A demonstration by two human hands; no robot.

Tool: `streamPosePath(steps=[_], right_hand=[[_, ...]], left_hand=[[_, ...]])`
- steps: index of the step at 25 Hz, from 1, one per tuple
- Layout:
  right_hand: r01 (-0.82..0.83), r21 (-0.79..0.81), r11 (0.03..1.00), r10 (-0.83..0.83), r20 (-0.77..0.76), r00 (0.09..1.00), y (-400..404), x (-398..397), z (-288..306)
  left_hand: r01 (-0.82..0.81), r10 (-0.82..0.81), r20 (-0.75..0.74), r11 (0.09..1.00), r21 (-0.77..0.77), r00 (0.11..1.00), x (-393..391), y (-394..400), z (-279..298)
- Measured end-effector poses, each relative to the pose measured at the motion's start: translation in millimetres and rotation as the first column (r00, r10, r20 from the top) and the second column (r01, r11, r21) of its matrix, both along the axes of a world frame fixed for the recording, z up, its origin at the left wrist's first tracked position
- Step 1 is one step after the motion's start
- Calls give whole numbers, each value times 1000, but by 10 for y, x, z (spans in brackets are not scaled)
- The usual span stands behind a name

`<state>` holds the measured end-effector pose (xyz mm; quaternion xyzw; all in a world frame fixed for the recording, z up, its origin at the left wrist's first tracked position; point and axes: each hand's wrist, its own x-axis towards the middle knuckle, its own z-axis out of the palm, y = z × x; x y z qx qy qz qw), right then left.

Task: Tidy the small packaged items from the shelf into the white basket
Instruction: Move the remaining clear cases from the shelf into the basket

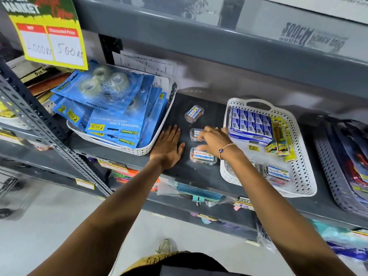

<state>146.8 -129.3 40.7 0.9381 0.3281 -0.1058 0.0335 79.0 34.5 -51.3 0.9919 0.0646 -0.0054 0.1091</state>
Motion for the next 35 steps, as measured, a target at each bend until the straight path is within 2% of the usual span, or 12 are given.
streamPosePath(steps=[2, 4, 8, 10, 14, 25, 30, 35], right_hand=[[-47, -107, 993, 39, -77, 996, -65, -178, -20], [-72, -156, 985, 61, -78, 995, -100, -242, -65], [4, 72, 997, -2, -29, 1000, -14, 36, 180], [23, 135, 991, -21, -17, 1000, 43, 213, 246], [29, 47, 998, -26, -59, 998, 114, 367, 88], [20, 51, 998, -15, -96, 995, 108, 504, 18], [26, -28, 999, -27, -51, 998, 146, 475, -19], [80, 97, 992, -70, -105, 992, 136, 416, 218]], left_hand=[[8, -9, -5, 1000, -4, 1000, 7, 13, 0], [15, -15, -10, 1000, -1, 1000, 2, 5, 0], [6, -6, -2, 1000, 23, 1000, 8, 2, -14], [2, -2, -3, 1000, 30, 1000, 6, -4, -19], [-6, 6, -3, 1000, 2, 1000, 5, -9, 7], [-15, 15, 10, 1000, 14, 1000, -31, -26, 76], [-20, 20, 10, 1000, 11, 1000, -23, -26, 59], [-17, 17, 4, 1000, 17, 1000, -9, -18, 28]])
